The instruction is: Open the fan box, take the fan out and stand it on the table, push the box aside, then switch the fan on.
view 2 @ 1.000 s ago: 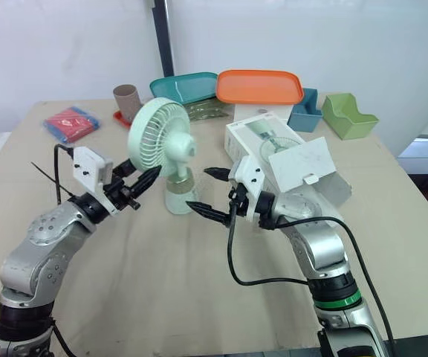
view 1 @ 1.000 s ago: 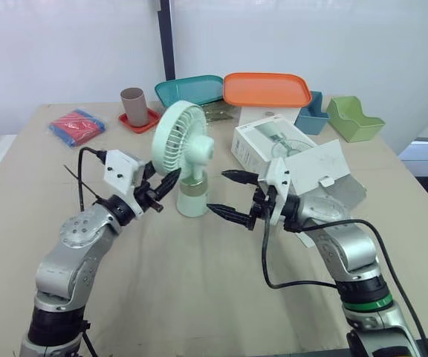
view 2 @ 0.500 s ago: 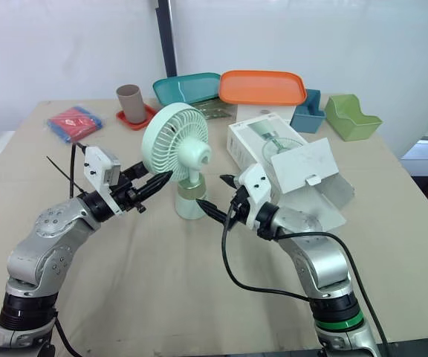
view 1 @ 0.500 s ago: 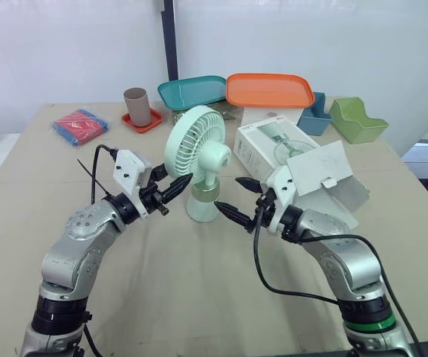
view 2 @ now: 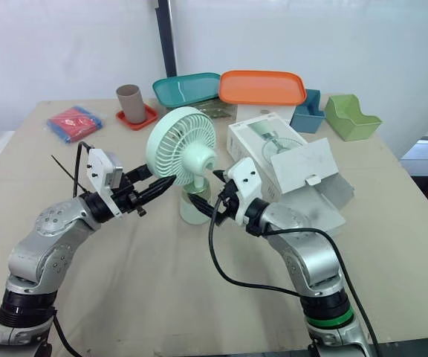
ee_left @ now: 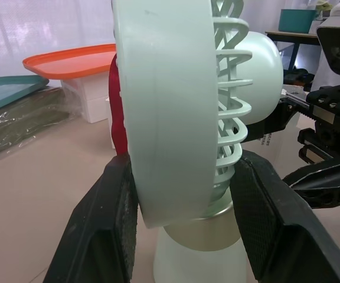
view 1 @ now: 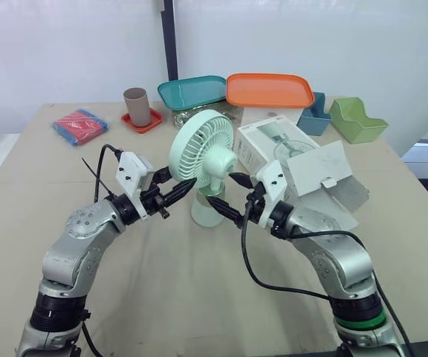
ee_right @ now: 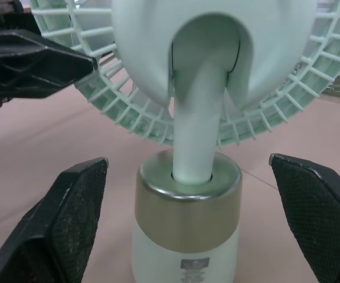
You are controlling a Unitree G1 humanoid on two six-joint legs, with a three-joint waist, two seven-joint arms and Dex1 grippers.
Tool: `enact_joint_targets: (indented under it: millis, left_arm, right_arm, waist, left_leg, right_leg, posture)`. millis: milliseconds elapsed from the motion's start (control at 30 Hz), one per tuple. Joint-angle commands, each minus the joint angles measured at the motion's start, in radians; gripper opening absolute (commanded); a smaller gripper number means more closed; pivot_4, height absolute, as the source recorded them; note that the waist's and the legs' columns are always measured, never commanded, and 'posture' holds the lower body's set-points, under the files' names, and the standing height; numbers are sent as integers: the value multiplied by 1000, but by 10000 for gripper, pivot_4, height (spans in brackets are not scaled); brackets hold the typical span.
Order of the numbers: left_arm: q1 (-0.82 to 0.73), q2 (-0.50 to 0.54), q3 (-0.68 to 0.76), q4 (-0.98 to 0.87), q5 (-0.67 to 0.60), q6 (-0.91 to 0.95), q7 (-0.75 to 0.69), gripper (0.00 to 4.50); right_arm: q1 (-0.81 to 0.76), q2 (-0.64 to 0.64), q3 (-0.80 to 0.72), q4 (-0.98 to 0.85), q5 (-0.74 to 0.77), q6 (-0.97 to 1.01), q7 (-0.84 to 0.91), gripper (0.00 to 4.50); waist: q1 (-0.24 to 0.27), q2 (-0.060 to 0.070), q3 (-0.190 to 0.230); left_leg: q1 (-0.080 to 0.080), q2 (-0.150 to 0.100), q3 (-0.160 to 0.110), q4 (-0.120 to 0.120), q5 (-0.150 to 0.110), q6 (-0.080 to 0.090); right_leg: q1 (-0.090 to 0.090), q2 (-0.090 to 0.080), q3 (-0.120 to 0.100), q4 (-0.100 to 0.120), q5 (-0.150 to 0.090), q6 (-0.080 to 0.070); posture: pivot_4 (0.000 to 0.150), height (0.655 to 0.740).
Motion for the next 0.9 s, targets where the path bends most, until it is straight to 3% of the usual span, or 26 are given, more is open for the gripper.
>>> enact_joint_targets:
  millis: [33,100,233,300,600,733,767,833,900]
  left_arm:
    - [-4,0,-10,-7,4,-8,0,19478]
    - [0,-3,-15,-12,3,-6,6,19478]
    - [5,-9,-21,-19,2,-4,13,19306]
    - [4,-13,-24,-21,2,-3,18,19306]
    - [9,-11,-33,-28,1,-8,24,19306]
    - [12,-6,-35,-26,2,-10,19,19306]
    - [13,-5,-34,-28,1,-9,19,19306]
    - [16,-3,-33,-31,-1,-8,18,19306]
    - [16,-2,-33,-32,-2,-8,18,19306]
  right_arm:
    - [-26,17,-12,-56,22,20,-21,45000]
    - [-31,27,-17,-55,30,26,-28,45000]
    - [-31,32,-18,-53,34,38,-38,32710]
    - [-31,32,-17,-49,32,37,-38,28827]
    - [-44,43,-14,-21,28,33,-50,28827]
    - [-45,45,-17,-17,30,35,-49,19394]
    - [-44,41,-16,-17,29,36,-47,12135]
    - [-43,39,-16,-16,29,38,-46,6879]
    - [-44,39,-16,-12,28,37,-46,6879]
  waist:
    - [0,0,0]
    - [0,0,0]
    - [0,0,0]
    - [0,0,0]
    - [0,0,0]
    - [0,0,0]
    - [0,0,0]
    - [0,0,0]
    - [0,0,0]
  left_leg:
    - [0,0,0,0,0,0]
    - [0,0,0,0,0,0]
    - [0,0,0,0,0,0]
    - [0,0,0,0,0,0]
    - [0,0,0,0,0,0]
    - [0,0,0,0,0,0]
    - [0,0,0,0,0,0]
    - [0,0,0,0,0,0]
    - [0,0,0,0,0,0]
  right_leg:
    - [0,0,0,0,0,0]
    - [0,0,0,0,0,0]
    - [0,0,0,0,0,0]
    - [0,0,0,0,0,0]
    - [0,0,0,0,0,0]
    - [0,0,0,0,0,0]
    - [0,0,0,0,0,0]
    - [0,0,0,0,0,0]
    - [0,0,0,0,0,0]
  posture:
    - [1500,7400]
    - [1500,7400]
    - [1500,7400]
    - [1500,7400]
    - [1500,7400]
    - [1500,7400]
    - [1500,7400]
    - [1500,7400]
    - [1500,7400]
